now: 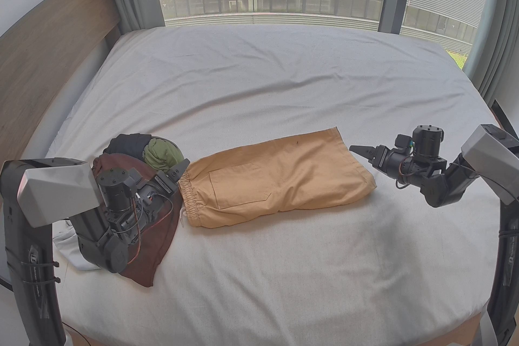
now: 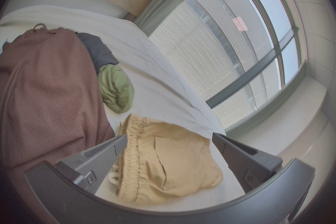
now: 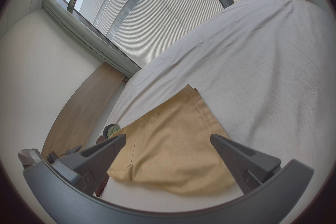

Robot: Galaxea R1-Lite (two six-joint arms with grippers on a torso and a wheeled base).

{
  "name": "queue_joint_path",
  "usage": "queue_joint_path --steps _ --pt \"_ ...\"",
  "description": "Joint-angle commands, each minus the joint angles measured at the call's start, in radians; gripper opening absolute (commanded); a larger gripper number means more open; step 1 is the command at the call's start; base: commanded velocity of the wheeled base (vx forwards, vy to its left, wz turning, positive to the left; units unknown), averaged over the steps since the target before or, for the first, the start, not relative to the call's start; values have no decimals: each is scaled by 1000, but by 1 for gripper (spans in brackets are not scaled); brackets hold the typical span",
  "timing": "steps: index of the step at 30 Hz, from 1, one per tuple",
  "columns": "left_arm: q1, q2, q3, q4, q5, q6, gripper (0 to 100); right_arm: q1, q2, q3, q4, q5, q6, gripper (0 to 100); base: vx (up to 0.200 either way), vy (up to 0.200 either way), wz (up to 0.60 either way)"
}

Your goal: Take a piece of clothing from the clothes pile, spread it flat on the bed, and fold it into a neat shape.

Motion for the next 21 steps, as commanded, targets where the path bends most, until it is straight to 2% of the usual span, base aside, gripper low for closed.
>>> queue_joint_path --steps 1,7,12,21 --pt "-46 -179 117 2 -107 128 100 -9 -163 246 -111 1 -5 100 0 0 0" --pt "-51 -222 166 8 -151 232 100 -3 -183 305 -139 1 -5 100 0 0 0" --pt "-54 -197 194 -3 -147 366 100 -3 -175 320 -136 1 -5 100 0 0 0" --pt "-39 -188 201 -3 -122 498 100 -3 -146 326 -128 1 -5 100 0 0 0"
